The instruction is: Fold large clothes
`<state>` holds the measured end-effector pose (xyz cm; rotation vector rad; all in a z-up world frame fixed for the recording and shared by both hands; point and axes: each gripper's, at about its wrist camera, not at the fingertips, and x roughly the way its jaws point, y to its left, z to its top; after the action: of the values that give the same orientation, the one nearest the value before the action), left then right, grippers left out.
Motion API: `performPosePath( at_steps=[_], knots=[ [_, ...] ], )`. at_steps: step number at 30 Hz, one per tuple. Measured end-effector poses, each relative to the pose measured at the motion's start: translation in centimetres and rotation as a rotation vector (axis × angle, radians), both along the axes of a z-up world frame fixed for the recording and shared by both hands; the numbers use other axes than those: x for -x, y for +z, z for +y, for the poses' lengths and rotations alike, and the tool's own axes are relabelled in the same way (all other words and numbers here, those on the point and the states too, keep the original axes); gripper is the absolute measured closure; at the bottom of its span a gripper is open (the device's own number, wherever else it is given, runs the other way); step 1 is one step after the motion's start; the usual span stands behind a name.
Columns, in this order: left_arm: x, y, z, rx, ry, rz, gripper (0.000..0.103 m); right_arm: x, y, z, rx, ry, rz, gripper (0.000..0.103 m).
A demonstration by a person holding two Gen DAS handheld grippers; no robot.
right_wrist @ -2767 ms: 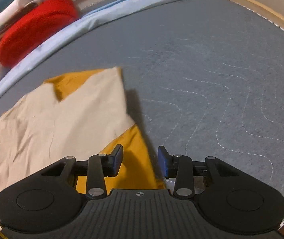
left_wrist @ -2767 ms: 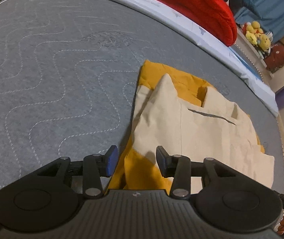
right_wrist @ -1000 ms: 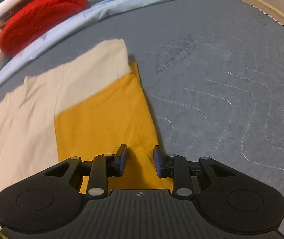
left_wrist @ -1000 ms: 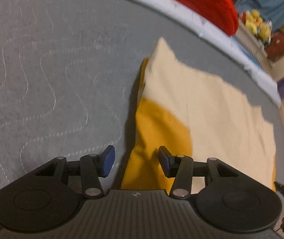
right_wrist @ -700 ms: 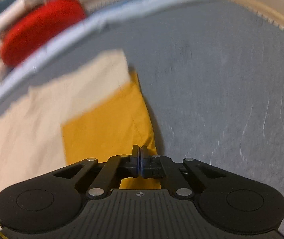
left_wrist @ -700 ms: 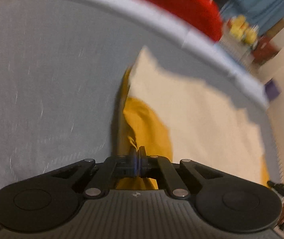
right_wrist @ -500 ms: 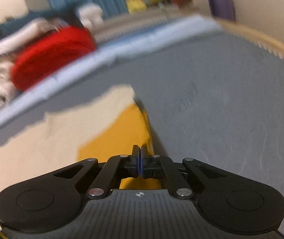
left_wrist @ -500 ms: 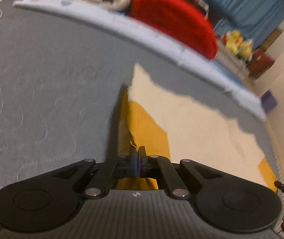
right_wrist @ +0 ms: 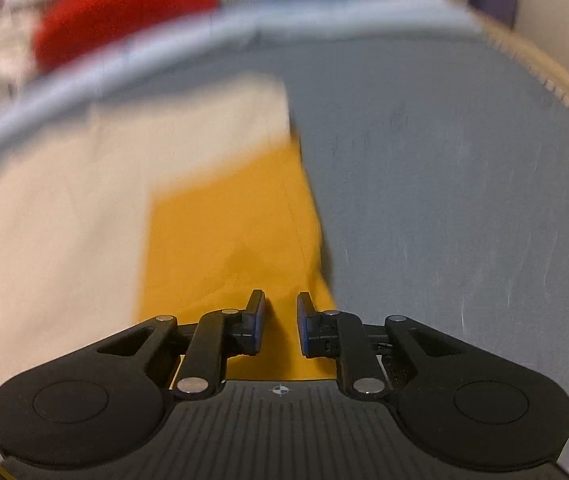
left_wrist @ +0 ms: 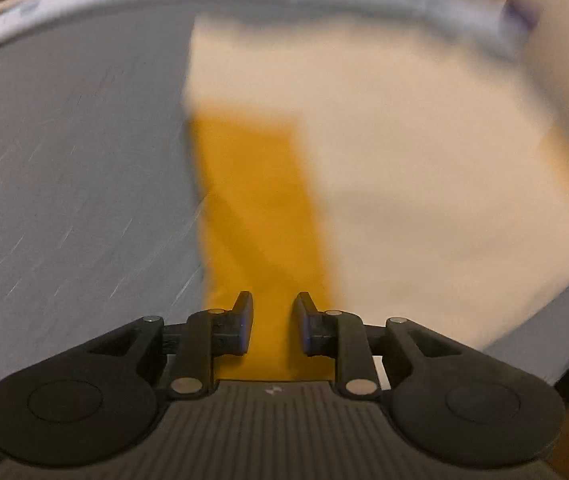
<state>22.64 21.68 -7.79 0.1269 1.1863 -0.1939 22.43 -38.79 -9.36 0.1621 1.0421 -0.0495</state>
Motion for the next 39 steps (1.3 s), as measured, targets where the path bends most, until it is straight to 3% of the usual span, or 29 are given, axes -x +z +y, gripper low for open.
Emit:
performPosePath(
  at_steps=[2, 5, 7, 8, 10, 12, 14, 18, 22, 27, 30, 32, 36, 39],
  knots=[
    [-0.2, -0.1, 0.6, -0.031, 0.03, 0.001, 0.073, 0.0, -1.2, 0.3, 0.054, 0.026, 0.072, 0.086],
    [0.4, 1.9, 1.6, 0.035, 0.068, -0.084, 0.074, 0.3, -0.6, -0.2, 0.038, 0.025, 0.046, 0.086],
    [0.7, 2.2, 1.7, 0.067, 0.048, -0.092, 0.074, 1.1, -1.3, -0.2, 0.062, 0.028, 0.092, 0.085],
    [0.5, 1.7, 1.5, 0.05, 0.037, -0.058, 0.074, 1.4, -1.7, 0.1, 0.084, 0.035, 0.121, 0.081],
    [0.6, -0.4, 0.7, -0.065, -0.005, 0.041, 0.073, 1.6, -2.0, 0.3, 0.13, 0.05, 0.155, 0.078],
    [0.7, -0.5, -0.1, -0.137, -0.043, 0.031, 0.073, 1.7, -1.3, 0.7, 0.168, 0.035, 0.142, 0.078],
    [1.0, 0.8, -0.4, -0.153, -0.029, -0.029, 0.073, 2.7, 0.6, 0.9, 0.21, 0.011, 0.071, 0.078],
    [1.6, 5.3, -1.5, -0.195, 0.045, -0.23, 0.069, 4.9, 7.3, 2.1, 0.211, -0.042, -0.19, 0.077],
    [4.1, 10.0, -3.3, -0.065, 0.122, -0.378, 0.065, 9.5, 13.1, 4.5, 0.131, -0.076, -0.427, 0.073],
    [10.6, 11.6, -6.3, 0.077, 0.141, -0.439, 0.057, 15.9, 15.6, 7.0, 0.01, -0.068, -0.565, 0.068],
    [12.7, 9.8, -8.8, 0.157, 0.212, -0.407, 0.058, 18.5, 13.8, 8.8, -0.012, -0.034, -0.587, 0.068],
    [13.5, 8.0, -9.6, 0.193, 0.228, -0.381, 0.069, 18.4, 11.8, 9.5, 0.022, -0.006, -0.538, 0.068],
    [14.0, 4.5, -9.4, 0.141, 0.217, -0.358, 0.077, 17.6, 11.2, 10.9, 0.059, 0.037, -0.53, 0.068],
    [13.7, 3.5, -7.6, 0.209, 0.268, -0.336, 0.077, 17.5, 10.6, 11.3, 0.094, 0.065, -0.511, 0.068]
  ],
)
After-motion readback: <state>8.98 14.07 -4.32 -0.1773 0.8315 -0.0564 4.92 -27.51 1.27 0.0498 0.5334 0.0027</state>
